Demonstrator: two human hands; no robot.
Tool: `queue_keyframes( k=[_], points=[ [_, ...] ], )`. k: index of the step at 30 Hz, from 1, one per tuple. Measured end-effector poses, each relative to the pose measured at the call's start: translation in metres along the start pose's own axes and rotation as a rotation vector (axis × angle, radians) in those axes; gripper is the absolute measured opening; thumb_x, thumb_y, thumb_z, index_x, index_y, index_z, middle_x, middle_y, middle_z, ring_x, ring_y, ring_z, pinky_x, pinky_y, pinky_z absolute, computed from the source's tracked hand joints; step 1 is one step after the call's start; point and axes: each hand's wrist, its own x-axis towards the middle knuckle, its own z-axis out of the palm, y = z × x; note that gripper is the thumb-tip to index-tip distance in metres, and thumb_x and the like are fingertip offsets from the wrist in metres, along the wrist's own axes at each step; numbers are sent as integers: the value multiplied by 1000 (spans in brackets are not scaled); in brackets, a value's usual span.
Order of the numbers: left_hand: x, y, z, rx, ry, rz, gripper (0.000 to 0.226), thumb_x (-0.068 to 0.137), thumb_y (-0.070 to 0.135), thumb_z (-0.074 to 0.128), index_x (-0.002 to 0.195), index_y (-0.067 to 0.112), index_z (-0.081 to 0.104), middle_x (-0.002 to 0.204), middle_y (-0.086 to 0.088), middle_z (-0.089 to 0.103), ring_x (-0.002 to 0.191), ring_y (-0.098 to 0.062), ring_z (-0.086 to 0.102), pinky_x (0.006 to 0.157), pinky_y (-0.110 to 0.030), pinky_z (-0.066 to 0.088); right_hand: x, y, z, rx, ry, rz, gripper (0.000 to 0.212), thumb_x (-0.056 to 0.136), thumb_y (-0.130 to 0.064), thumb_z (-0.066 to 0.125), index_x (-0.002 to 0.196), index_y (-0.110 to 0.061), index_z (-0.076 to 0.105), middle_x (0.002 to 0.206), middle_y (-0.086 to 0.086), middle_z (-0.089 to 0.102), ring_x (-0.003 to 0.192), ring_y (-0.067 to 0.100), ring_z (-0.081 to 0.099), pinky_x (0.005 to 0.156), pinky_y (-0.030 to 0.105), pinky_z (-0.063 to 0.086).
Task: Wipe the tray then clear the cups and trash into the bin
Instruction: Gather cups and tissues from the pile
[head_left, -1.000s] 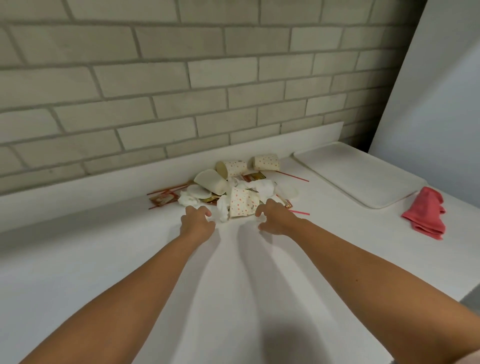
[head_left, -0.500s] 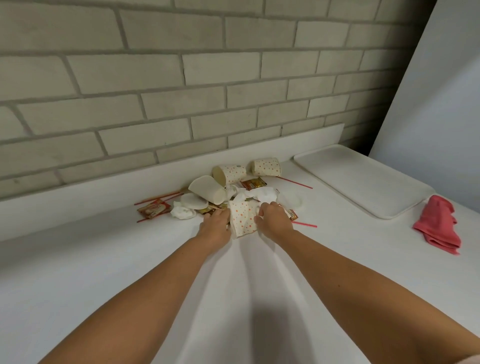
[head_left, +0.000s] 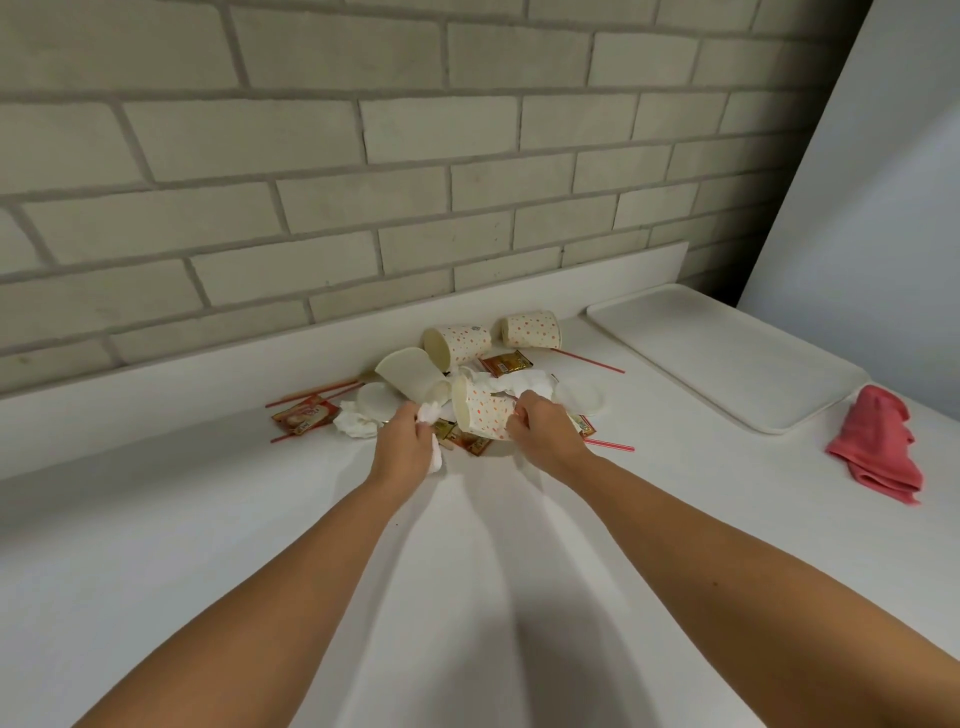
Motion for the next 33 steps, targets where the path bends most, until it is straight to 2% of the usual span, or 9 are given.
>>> queue_keyframes(
  k=[5,9,15,19,23,26,29,31,33],
  points=[
    [-8,20,-8,-242,-49,79,32,96,4,31,125,14,41,101,-4,52,87,-20,49,67,-26,37,-3,-10,7,73,-54,4,9,96,-12,39,88,-8,40,67,-3,39,70,15,41,49,20,24],
    [-11,23,-11,-378,-129,92,14,93,20,41,92,10,52,81,-2,49,76,-17,44,66,-27,33,-1,-14,7,275,-75,95,10,95,-10,38,86,-8,39,68,-2,38,61,9,34,51,19,25],
    [-14,29,-8,-305,-109,116,35,88,36,60,70,8,48,69,0,45,64,-12,43,61,-24,34,2,-10,3,318,-95,112,24,95,-14,40,71,-17,39,80,5,50,77,20,44,59,24,33],
    [2,29,-7,-122,-94,65,24,80,23,58,76,0,56,73,-8,49,69,-19,45,62,-29,34,6,-1,-7,164,-110,64,26,100,-25,37,95,-4,53,87,5,52,85,20,48,63,21,37],
    [16,33,-16,-49,26,47,16,88,18,53,75,16,46,81,-8,48,74,-18,43,66,-29,33,15,16,-11,-373,-117,165,58,88,-45,56,133,-12,41,137,12,36,123,30,41,94,38,45],
    [24,36,-29,20,116,66,15,90,13,51,76,7,50,80,-13,51,74,-22,46,65,-28,33,16,19,-3,-486,-259,180,47,88,-29,60,128,-7,48,129,12,42,116,29,51,94,35,49],
    [31,33,-41,11,147,55,20,90,12,50,86,-5,57,87,-22,58,76,-24,49,65,-28,34,23,11,-8,-526,-305,112,7,87,-7,59,92,-2,57,90,7,53,91,23,61,67,23,49],
    [33,29,-47,-20,167,39,23,90,13,50,91,-7,59,94,-24,60,78,-24,51,67,-29,36,36,3,-18,-499,-330,106,25,86,-9,60,66,-8,45,68,1,46,64,15,53,50,18,38],
    [35,25,-52,-32,186,34,23,90,13,49,91,-8,59,96,-24,60,78,-25,50,67,-28,36,52,-3,-31,-345,-281,142,22,87,-6,53,67,-8,45,63,1,46,53,11,44,48,17,35]
  ],
)
